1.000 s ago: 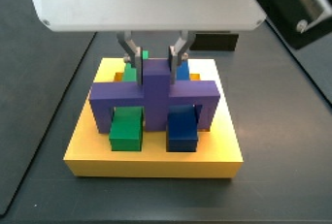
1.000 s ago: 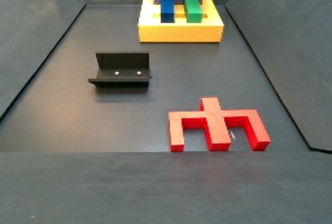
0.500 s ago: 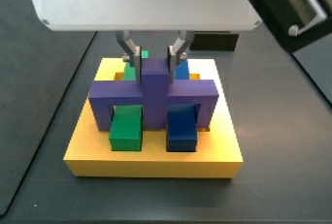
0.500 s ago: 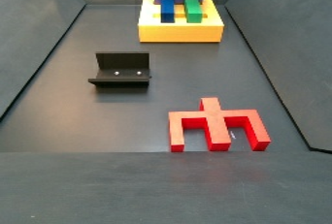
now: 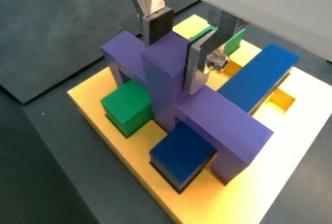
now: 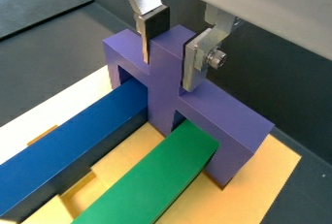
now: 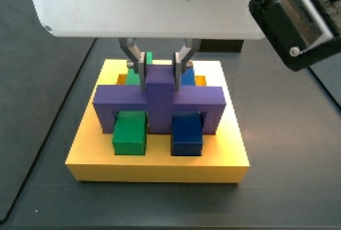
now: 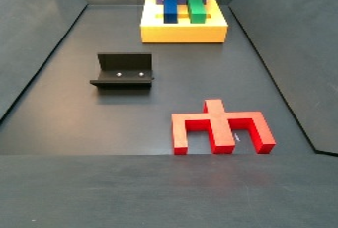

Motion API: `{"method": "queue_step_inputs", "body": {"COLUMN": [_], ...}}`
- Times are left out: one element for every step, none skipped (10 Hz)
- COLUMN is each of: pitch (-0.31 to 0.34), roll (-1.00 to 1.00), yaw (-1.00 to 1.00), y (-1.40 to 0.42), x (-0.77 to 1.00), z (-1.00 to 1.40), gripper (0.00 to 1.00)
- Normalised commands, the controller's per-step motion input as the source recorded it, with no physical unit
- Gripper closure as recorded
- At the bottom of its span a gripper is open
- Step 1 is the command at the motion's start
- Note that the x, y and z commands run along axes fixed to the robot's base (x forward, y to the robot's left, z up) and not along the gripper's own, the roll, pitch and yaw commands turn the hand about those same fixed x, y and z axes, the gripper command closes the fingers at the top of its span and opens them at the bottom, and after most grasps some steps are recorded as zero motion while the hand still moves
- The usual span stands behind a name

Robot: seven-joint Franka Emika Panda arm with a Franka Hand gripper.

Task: Pick up the purple object. Move up. Move to above the board. Insert the purple object.
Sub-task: Insert the purple object.

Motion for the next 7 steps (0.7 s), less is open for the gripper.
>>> {"method": "queue_step_inputs", "body": {"pitch": [0.0,0.0,0.0,0.0,0.08,0.086,0.044], "roll": [0.0,-0.01,-0.08,-0.15,0.0,-0.03,-0.14], "yaw": [0.0,-0.04,-0.05,0.0,0.01,0.0,0.0], "y": [-0.15,0.0,0.15,0.18,-0.17,0.0,0.01], "x": [0.0,0.0,0.0,0.1,0.25,0.18,0.13], "z": [0.0,0.0,-0.09,-0.15,0.03,0.13,0.03], "gripper": [1.0,1.0,1.0,1.0,1.0,1.0,1.0]}}
